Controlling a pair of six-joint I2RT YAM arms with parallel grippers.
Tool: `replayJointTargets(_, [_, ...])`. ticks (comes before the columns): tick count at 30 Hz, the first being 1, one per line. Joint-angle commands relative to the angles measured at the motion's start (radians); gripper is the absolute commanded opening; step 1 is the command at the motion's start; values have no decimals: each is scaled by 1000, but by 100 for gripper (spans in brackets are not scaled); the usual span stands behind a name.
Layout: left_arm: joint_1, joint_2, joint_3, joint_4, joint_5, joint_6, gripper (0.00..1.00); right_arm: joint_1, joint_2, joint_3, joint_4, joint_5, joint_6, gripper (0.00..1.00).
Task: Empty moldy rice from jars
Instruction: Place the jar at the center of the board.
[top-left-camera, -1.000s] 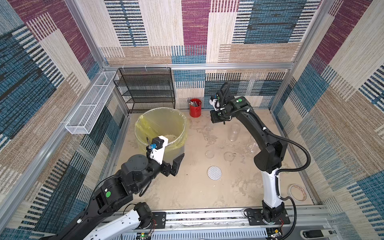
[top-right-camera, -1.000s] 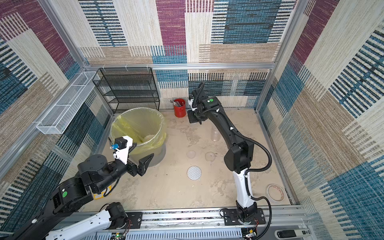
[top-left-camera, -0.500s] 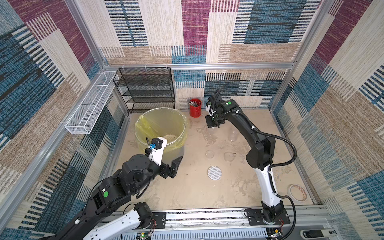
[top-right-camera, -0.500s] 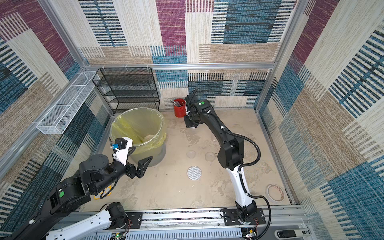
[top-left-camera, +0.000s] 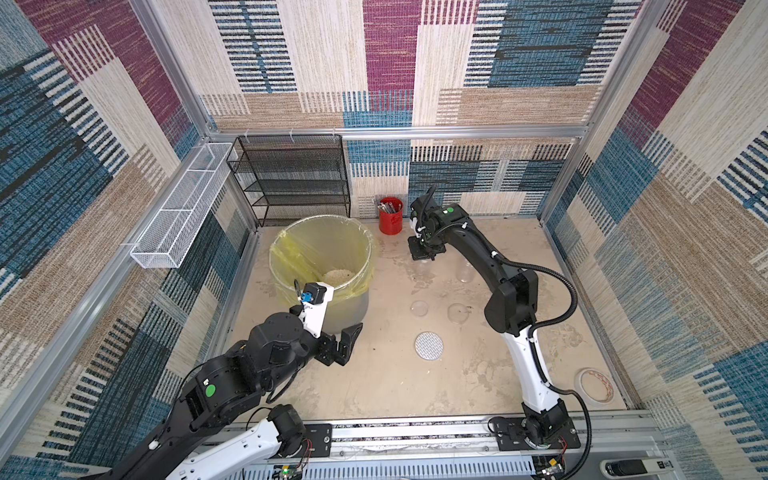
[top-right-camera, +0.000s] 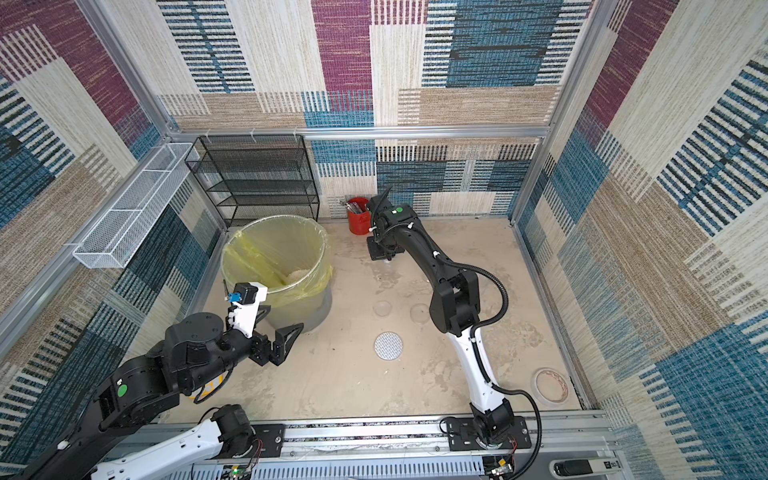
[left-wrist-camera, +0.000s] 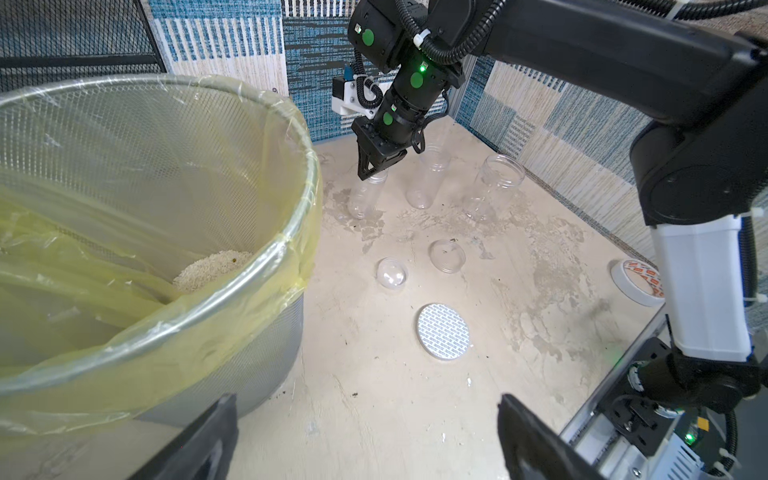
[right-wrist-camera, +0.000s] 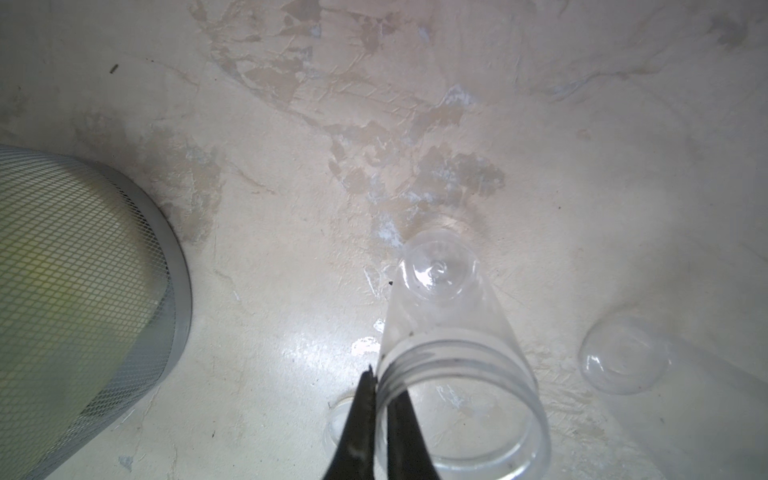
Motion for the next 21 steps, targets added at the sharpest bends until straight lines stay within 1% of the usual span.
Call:
replayJointTargets(1, [1, -16, -16, -41, 4, -68, 99, 0, 19, 21, -19, 21, 21, 0])
replayJointTargets(8, [1, -67, -40, -62, -31, -88, 99, 0, 43, 39, -41, 28, 19, 1])
replayJointTargets(9, [1, -69, -40, -64, -32, -85, 99, 1, 45, 41, -42, 27, 18, 3])
replayJointTargets(10, [1, -69, -42, -63, -36, -83, 99, 0, 47, 43, -44, 24, 17, 8])
replayJointTargets(16, [1, -55, -51, -62, -43, -84, 99, 0, 41, 49, -49, 14, 13, 15])
replayJointTargets(19, [1, -48, -58, -63, -69, -95, 99, 0, 33, 51, -47, 11, 10, 24])
replayJointTargets(21, [1, -47, -63, -59, -82, -98, 99, 0, 29, 55, -47, 9, 9, 27])
